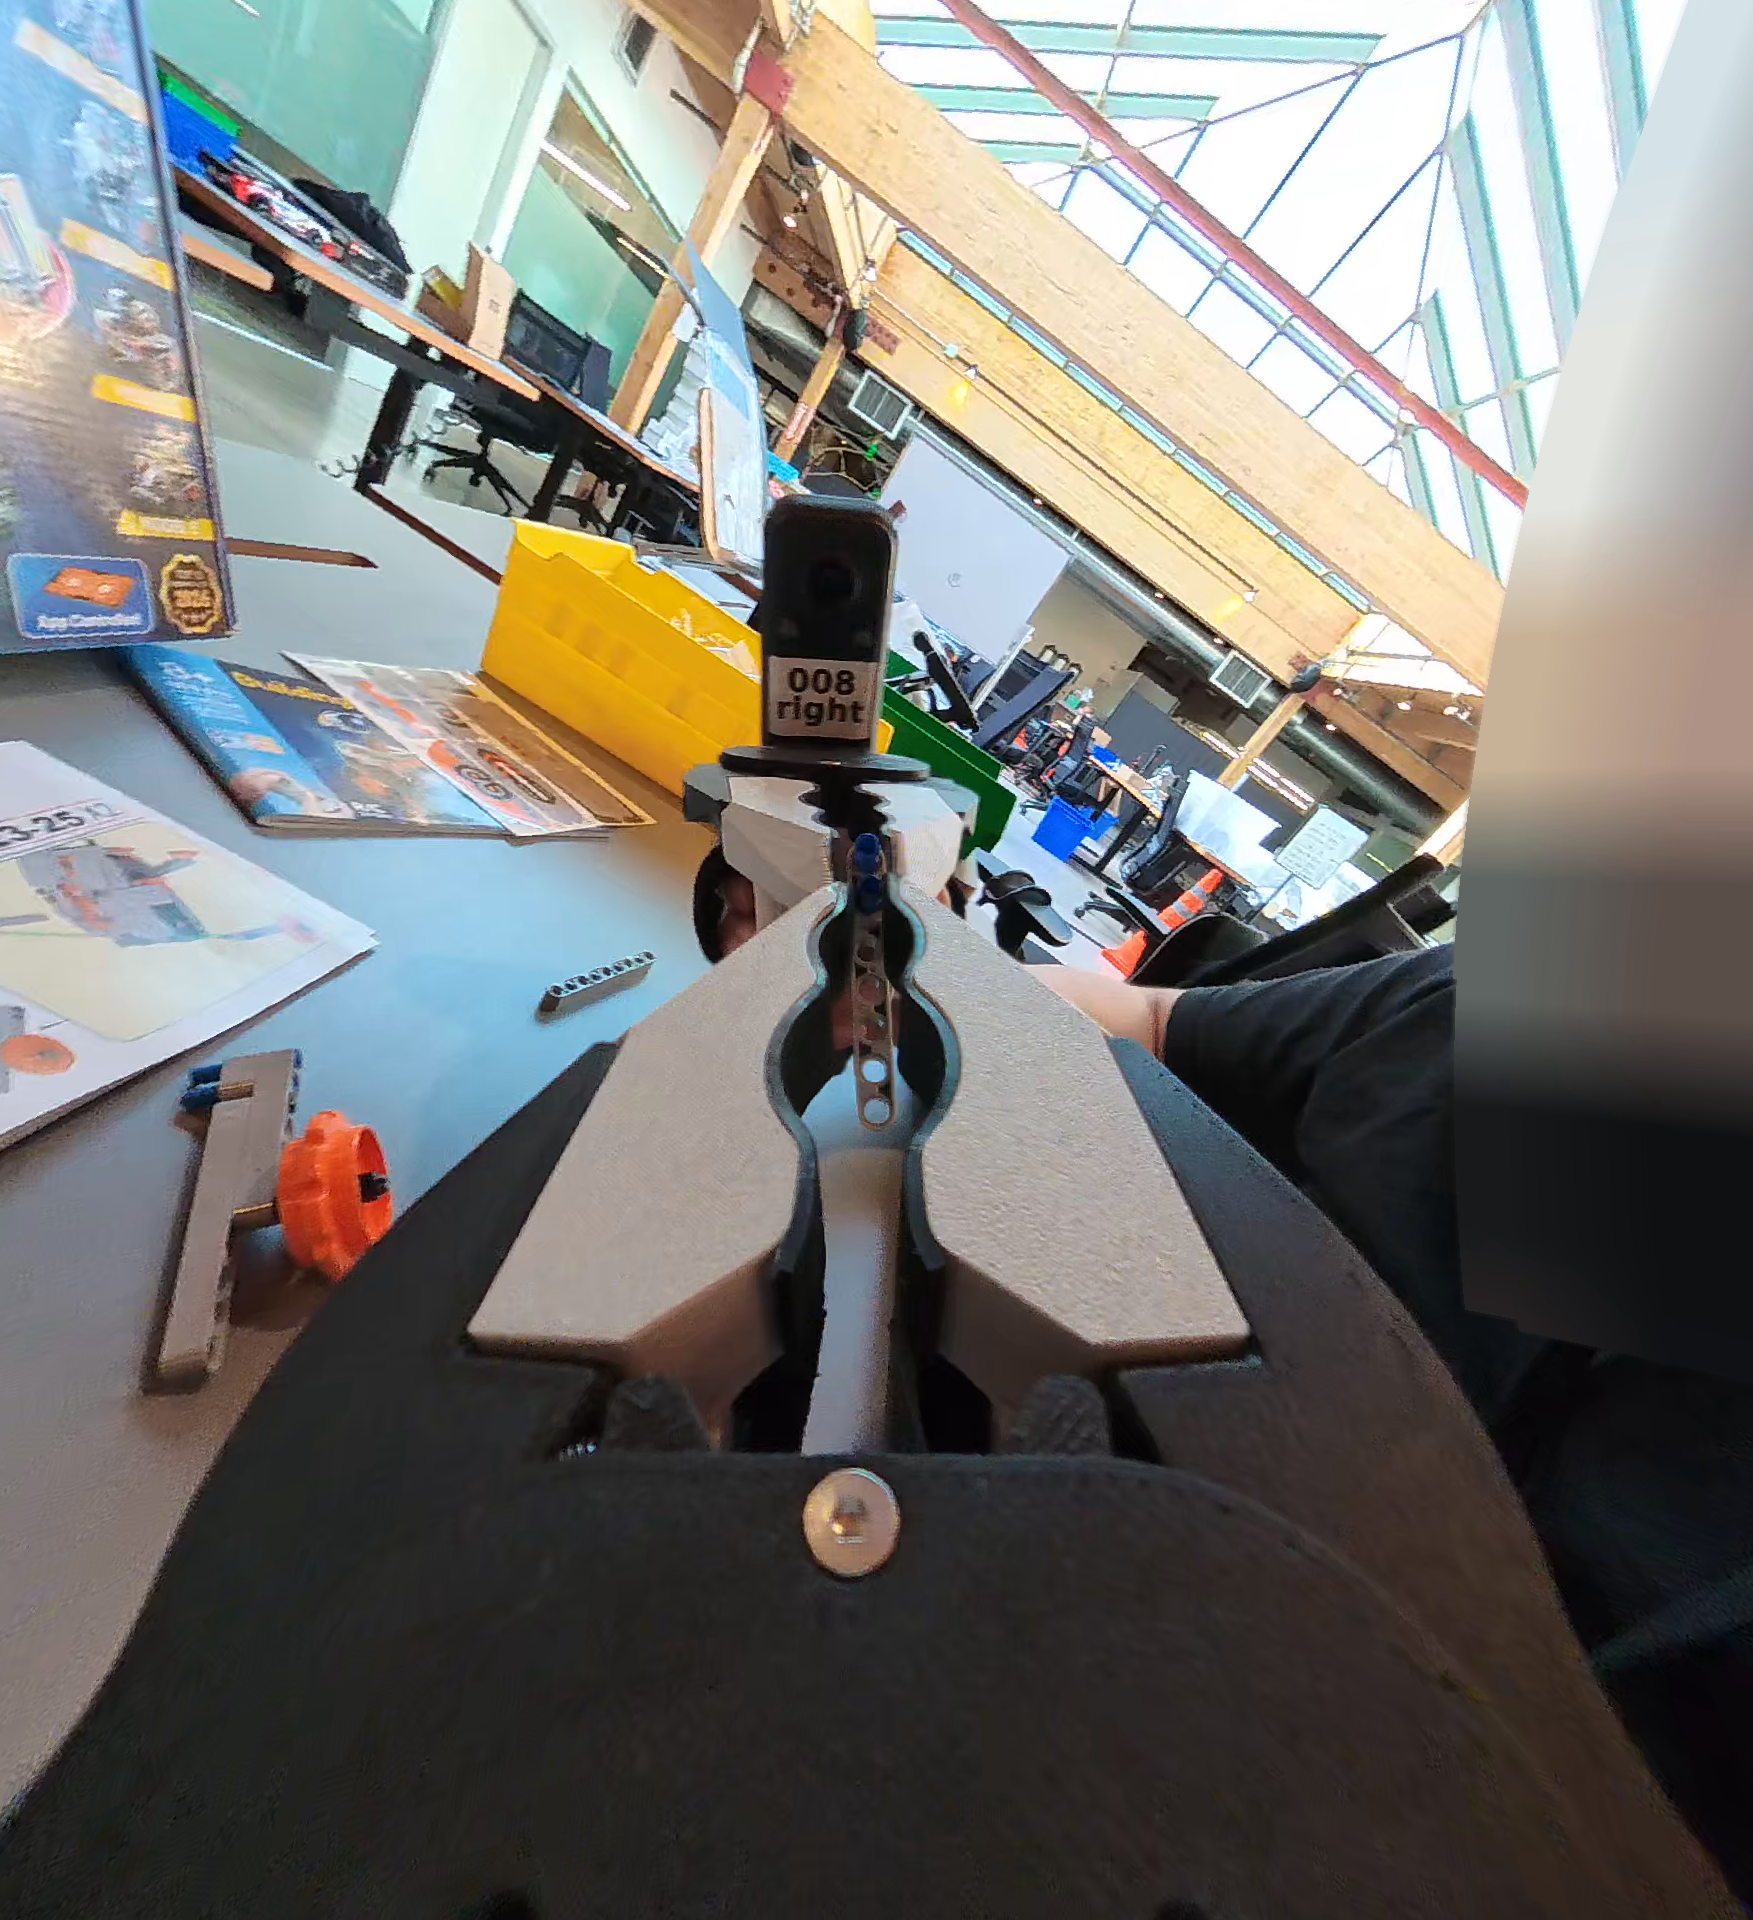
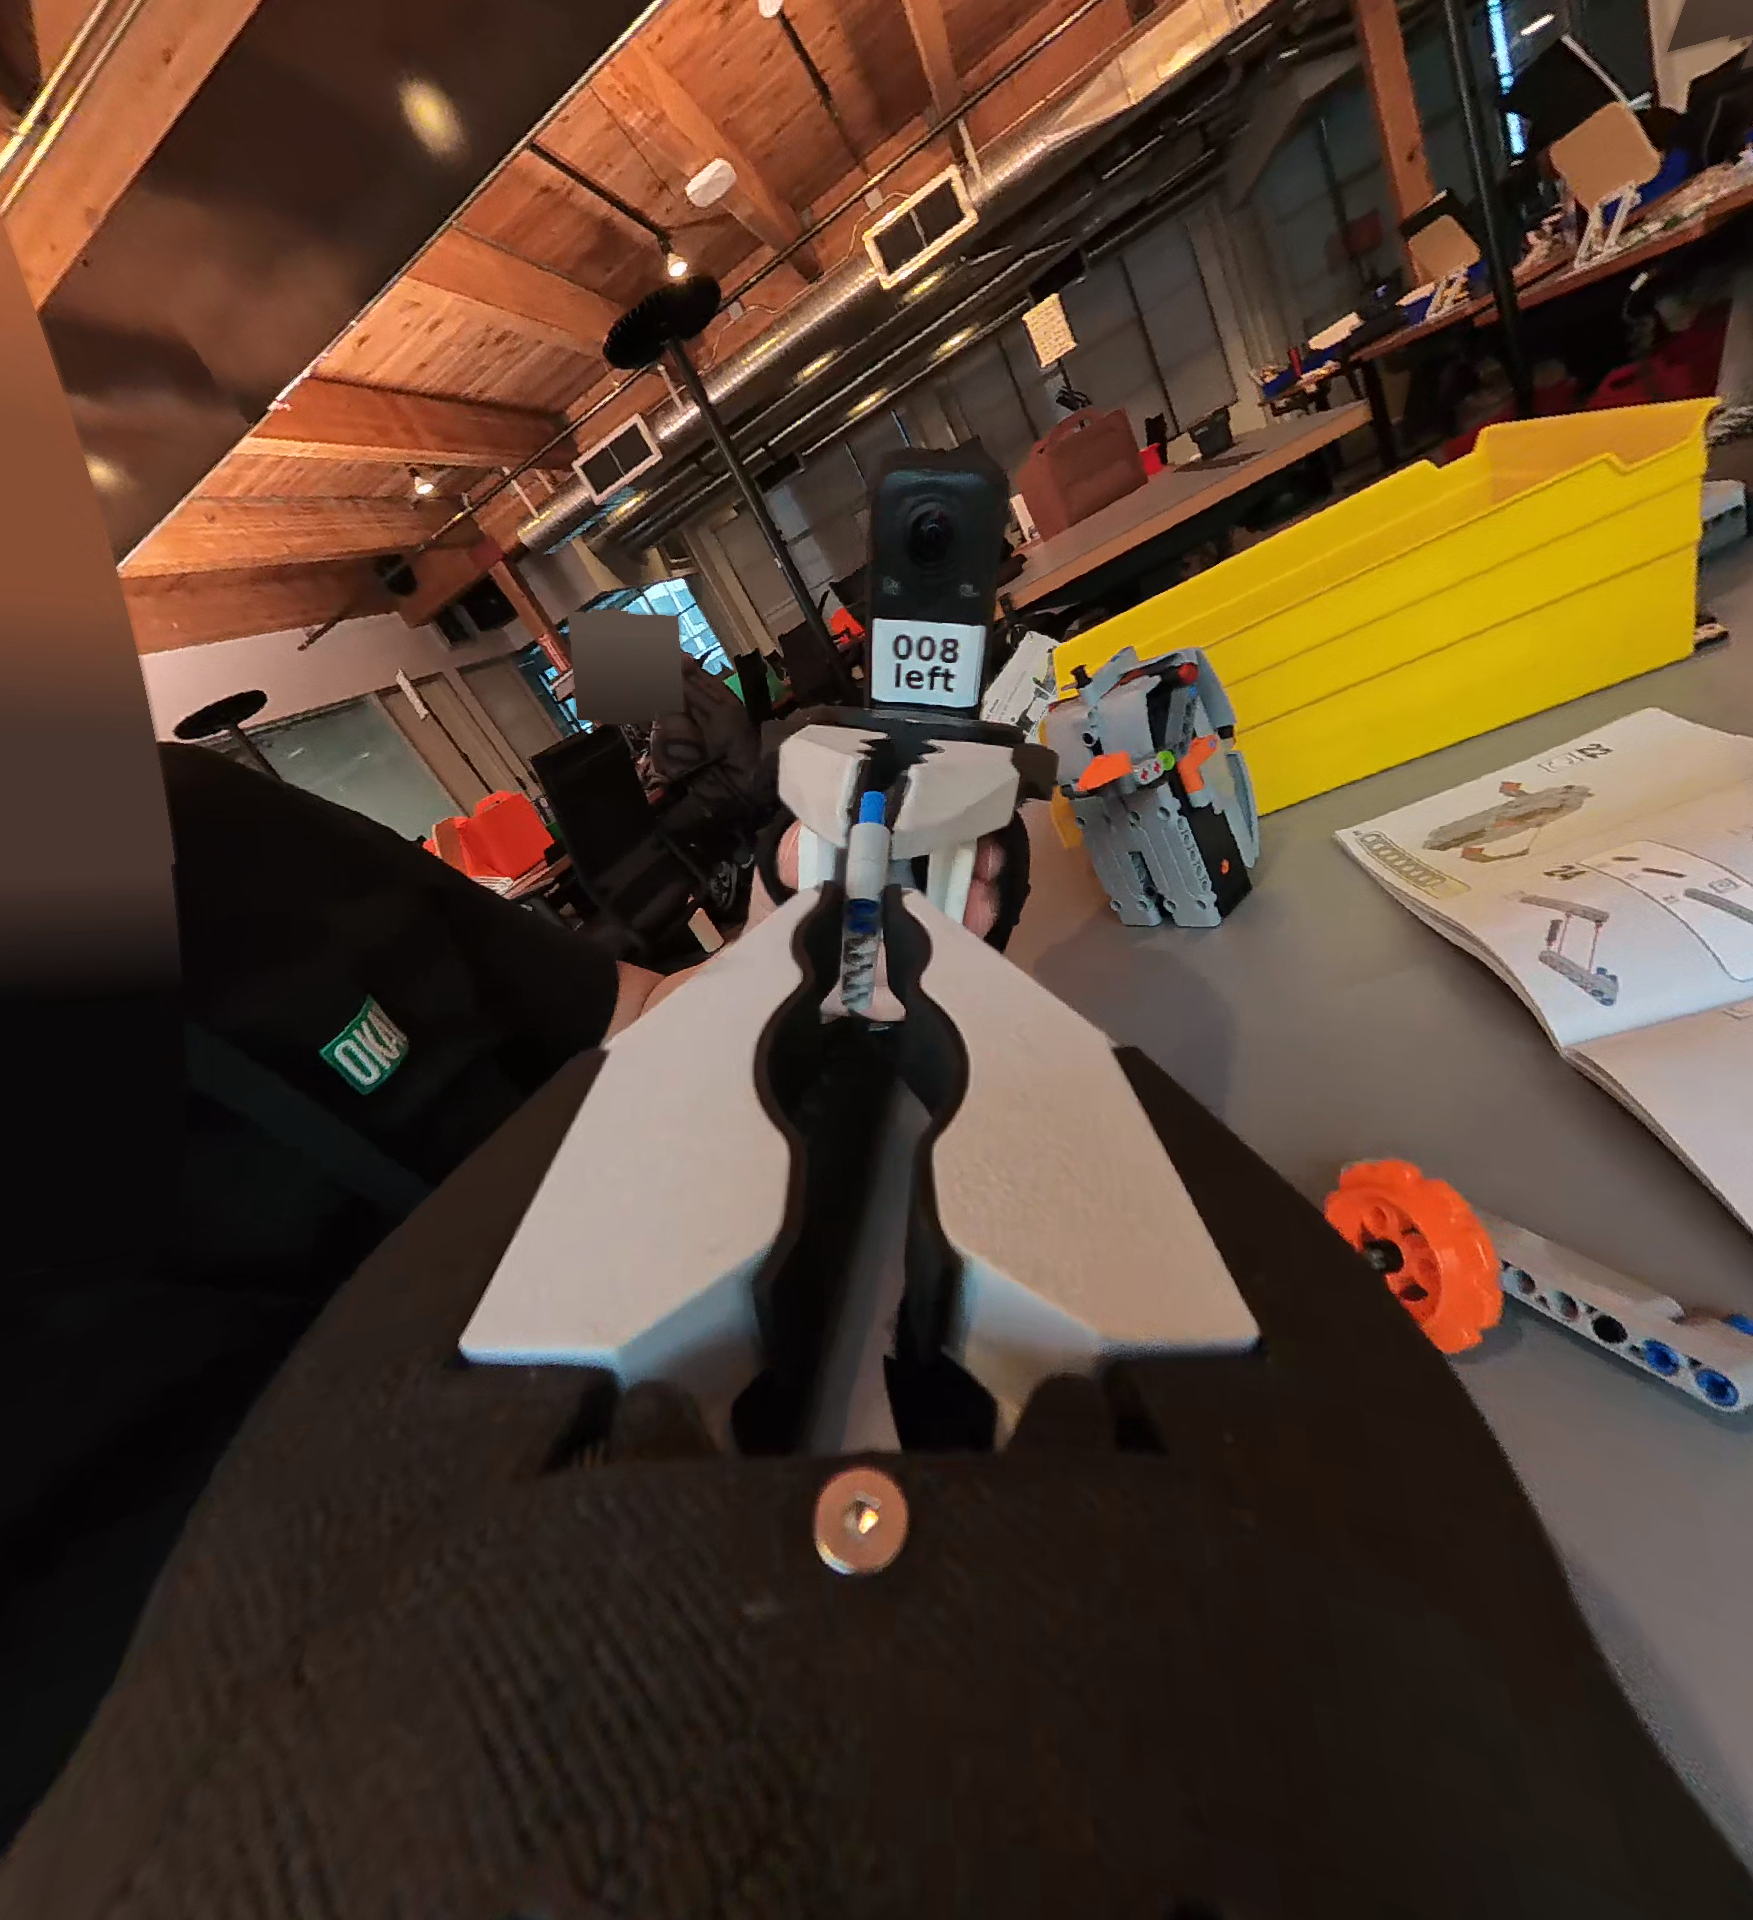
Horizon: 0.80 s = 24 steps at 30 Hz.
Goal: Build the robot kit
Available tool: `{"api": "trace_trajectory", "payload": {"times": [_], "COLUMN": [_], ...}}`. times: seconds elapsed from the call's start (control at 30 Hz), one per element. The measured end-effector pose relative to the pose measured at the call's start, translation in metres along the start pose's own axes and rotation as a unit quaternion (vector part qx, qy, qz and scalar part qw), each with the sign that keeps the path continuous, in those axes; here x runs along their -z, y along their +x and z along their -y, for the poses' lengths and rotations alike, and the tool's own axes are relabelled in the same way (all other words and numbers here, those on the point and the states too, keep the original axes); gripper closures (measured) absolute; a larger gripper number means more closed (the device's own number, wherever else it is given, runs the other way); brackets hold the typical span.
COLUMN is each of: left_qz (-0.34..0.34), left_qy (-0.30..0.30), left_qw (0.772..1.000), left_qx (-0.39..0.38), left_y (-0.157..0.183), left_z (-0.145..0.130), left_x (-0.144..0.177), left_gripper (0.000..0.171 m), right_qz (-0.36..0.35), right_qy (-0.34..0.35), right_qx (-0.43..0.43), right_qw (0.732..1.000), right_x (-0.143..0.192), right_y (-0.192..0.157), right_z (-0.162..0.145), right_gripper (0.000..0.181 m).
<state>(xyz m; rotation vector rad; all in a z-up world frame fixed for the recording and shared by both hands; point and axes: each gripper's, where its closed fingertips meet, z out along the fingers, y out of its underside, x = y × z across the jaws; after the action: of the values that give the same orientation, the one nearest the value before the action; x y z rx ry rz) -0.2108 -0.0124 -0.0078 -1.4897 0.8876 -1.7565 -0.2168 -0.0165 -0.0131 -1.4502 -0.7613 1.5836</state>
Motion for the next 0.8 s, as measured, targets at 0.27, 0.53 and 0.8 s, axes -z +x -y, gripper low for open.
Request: {"api": "trace_trajectory", "payload": {"times": [0.27,0.53,0.8], "left_qz": [0.042,0.122,0.135], "left_qy": [-0.006,0.085,0.118], "left_qw": [0.999,0.985,0.980], "left_qx": [-0.006,-0.091,-0.082], "left_y": [-0.011,-0.013,-0.015], "left_z": [0.000,0.036,0.046], "left_x": [0.003,0.030,0.040], "left_gripper": [0.164,0.168,0.171], "right_qz": [0.003,-0.052,-0.067], "right_qy": [0.019,0.079,0.095], "right_qx": [-0.086,-0.243,-0.268], "right_qw": [0.996,0.965,0.956], "right_x": [0.000,0.022,0.033], "right_y": [0.013,0.062,0.076], "right_z": [-0.003,-0.001,0.000], "right_gripper": [0.176,0.176,0.176]}}
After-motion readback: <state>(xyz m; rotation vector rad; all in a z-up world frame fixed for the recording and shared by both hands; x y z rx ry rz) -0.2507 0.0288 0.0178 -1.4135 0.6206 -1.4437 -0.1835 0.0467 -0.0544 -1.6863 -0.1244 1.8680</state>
